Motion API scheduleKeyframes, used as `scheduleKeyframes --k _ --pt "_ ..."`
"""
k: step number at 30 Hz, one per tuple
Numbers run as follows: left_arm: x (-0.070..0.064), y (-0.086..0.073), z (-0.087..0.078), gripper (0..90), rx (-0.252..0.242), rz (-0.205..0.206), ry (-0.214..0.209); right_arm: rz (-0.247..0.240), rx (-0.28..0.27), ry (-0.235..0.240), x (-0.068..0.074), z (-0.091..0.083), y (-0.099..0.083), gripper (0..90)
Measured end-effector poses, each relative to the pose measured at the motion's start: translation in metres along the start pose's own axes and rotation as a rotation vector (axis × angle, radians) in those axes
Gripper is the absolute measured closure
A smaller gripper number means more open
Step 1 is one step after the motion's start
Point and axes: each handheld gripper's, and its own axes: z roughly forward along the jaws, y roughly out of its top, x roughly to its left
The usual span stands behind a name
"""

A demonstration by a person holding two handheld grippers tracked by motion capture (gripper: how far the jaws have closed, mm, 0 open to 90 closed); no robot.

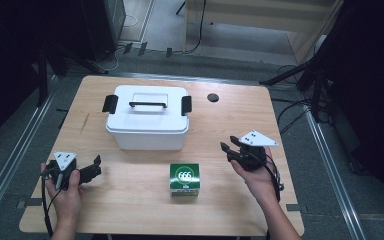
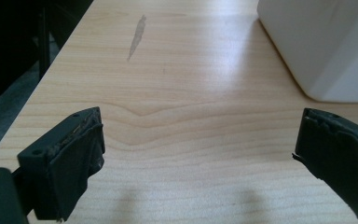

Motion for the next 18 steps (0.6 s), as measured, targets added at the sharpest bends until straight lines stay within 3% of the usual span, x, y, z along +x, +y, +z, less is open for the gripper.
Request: scheduleKeyframes --k 4,6,8,11,13,15,18 --pt "-0.002 0.000 0.002 2.0 0.006 0.018 0.017 -0.077 0.034 0.015 -0.004 0.007 0.016 49.1" --pt "-0.003 0.000 0.002 2.0 0.005 0.032 0.018 -0.081 0.043 0.025 -0.004 0.008 0.021 49.6" --pt "-0.006 0.001 0.004 2.0 0.009 0.050 0.040 -0.104 0.047 0.054 -0.008 0.009 0.036 53.4" --pt "-0.008 0.001 0.004 2.0 0.009 0.080 0.038 -0.180 0.083 0.085 -0.014 0.008 0.056 54.3" --pt "-0.008 0.001 0.005 2.0 0.008 0.076 0.026 -0.194 0.094 0.082 -0.016 0.008 0.063 53.4" --pt "-0.002 0.003 0.005 2.0 0.017 0.048 -0.006 -0.221 0.107 0.089 -0.024 0.006 0.081 52.0" --pt "0.002 0.004 0.005 2.0 0.017 0.014 -0.026 -0.233 0.106 0.099 -0.026 0.005 0.090 49.8"
